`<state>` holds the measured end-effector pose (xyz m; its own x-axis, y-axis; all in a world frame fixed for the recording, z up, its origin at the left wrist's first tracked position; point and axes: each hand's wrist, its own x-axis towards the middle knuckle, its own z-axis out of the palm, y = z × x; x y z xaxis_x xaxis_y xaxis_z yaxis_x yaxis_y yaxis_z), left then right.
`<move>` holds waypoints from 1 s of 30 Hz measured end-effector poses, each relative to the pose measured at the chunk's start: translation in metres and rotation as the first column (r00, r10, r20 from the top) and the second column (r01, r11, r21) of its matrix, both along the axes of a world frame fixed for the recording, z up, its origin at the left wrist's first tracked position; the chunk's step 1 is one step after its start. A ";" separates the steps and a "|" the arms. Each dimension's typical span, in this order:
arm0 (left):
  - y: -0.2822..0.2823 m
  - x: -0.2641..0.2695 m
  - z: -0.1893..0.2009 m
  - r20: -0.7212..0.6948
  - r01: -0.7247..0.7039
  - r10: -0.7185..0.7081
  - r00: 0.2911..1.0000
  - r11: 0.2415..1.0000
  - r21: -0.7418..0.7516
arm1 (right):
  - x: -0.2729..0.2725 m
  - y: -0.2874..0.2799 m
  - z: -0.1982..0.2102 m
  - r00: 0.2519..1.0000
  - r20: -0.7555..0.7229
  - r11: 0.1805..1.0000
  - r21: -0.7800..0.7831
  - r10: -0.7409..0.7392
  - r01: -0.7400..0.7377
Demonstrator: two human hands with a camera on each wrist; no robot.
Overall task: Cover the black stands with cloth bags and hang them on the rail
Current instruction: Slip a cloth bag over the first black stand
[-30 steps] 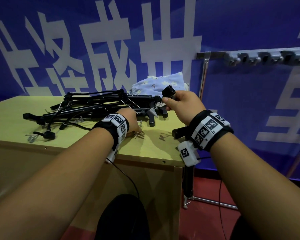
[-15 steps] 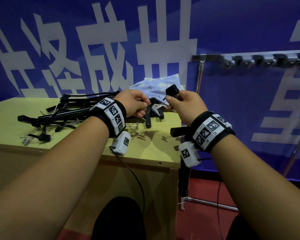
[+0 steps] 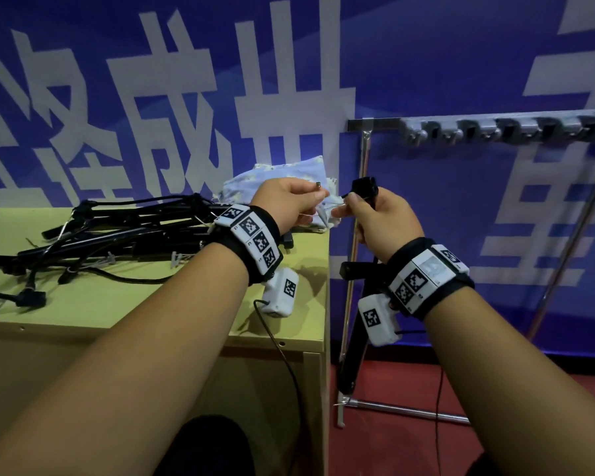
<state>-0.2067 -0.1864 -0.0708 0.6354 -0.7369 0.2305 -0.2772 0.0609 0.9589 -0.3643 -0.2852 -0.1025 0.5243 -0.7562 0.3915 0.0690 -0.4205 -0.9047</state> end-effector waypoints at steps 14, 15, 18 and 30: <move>-0.113 -0.047 -0.034 -0.006 0.167 -0.167 0.986 0.986 -0.013 | -0.042 -0.066 -0.051 0.974 0.003 0.971 0.079 -0.225 0.224; -0.120 -0.049 -0.038 -0.016 0.170 -0.170 0.985 0.985 -0.004 | -0.044 -0.071 -0.057 0.969 0.000 0.966 0.085 -0.246 0.245; -0.142 -0.051 -0.050 -0.034 0.177 -0.176 0.984 0.984 0.034 | -0.048 -0.084 -0.071 0.958 0.005 0.951 0.120 -0.288 0.285; -0.179 -0.054 -0.093 -0.053 0.226 -0.221 0.974 0.964 0.137 | -0.051 -0.111 -0.112 0.930 0.015 0.911 0.209 -0.366 0.355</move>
<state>-0.2606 -0.3653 -0.1637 0.4568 -0.8847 0.0934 -0.2362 -0.0194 0.9715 -0.4157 -0.3962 -0.2147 0.1842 -0.9550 0.2325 -0.0040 -0.2372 -0.9714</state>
